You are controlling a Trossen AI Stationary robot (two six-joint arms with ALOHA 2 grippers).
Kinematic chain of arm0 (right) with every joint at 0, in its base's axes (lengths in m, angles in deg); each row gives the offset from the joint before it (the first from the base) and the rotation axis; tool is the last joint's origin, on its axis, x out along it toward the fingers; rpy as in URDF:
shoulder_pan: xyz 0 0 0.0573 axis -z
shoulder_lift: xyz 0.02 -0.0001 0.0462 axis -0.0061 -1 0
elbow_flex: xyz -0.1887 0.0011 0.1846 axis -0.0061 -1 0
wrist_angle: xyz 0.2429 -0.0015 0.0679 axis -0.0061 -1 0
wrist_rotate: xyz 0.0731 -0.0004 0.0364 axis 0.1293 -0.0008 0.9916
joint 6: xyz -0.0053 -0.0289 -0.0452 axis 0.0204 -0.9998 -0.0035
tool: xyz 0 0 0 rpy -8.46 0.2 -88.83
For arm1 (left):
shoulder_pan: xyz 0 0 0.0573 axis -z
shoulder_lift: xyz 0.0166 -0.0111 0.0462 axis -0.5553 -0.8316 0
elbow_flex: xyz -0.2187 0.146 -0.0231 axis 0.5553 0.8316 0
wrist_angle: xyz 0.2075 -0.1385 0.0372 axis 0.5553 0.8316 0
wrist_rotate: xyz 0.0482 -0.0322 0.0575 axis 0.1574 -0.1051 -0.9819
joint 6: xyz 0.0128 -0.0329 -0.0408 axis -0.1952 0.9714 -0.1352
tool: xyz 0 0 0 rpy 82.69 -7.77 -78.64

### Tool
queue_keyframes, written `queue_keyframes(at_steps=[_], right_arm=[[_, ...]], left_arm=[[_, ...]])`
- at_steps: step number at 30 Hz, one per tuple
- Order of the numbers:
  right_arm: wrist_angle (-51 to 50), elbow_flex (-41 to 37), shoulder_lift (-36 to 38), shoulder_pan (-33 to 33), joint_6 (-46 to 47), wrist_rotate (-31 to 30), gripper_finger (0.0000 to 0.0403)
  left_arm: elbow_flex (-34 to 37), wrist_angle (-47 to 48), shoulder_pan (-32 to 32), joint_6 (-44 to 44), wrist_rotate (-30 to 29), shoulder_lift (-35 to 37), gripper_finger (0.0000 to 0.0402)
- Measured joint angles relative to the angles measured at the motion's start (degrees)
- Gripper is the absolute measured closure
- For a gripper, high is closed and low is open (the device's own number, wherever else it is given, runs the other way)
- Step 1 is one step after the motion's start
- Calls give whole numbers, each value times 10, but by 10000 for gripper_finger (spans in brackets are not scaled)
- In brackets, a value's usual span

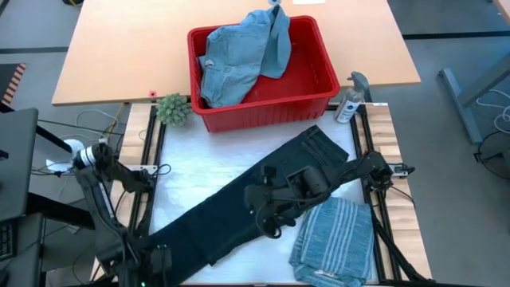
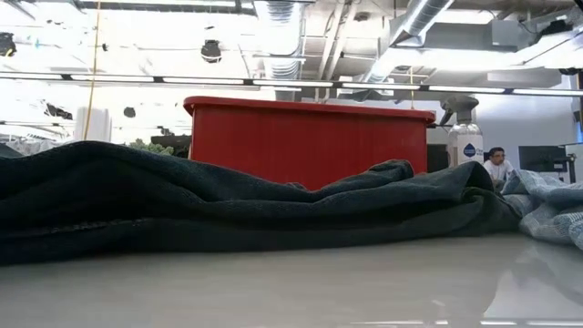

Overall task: Fold Laundry from Bin
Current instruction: Fold the blue denim pants

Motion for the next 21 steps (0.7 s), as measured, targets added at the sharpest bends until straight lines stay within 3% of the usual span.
queue_keyframes(at_steps=[9, 18, 21], right_arm=[[-63, 0, 4, 2, 0, -2, 303], [-84, 0, 1, 2, 0, 1, 303], [-84, 0, 1, -3, 0, 2, 303]], left_arm=[[-88, 146, -4, 54, 9, -106, 191], [-113, 134, -5, 57, 7, -197, 192], [-113, 151, -5, 58, 23, -223, 211]])
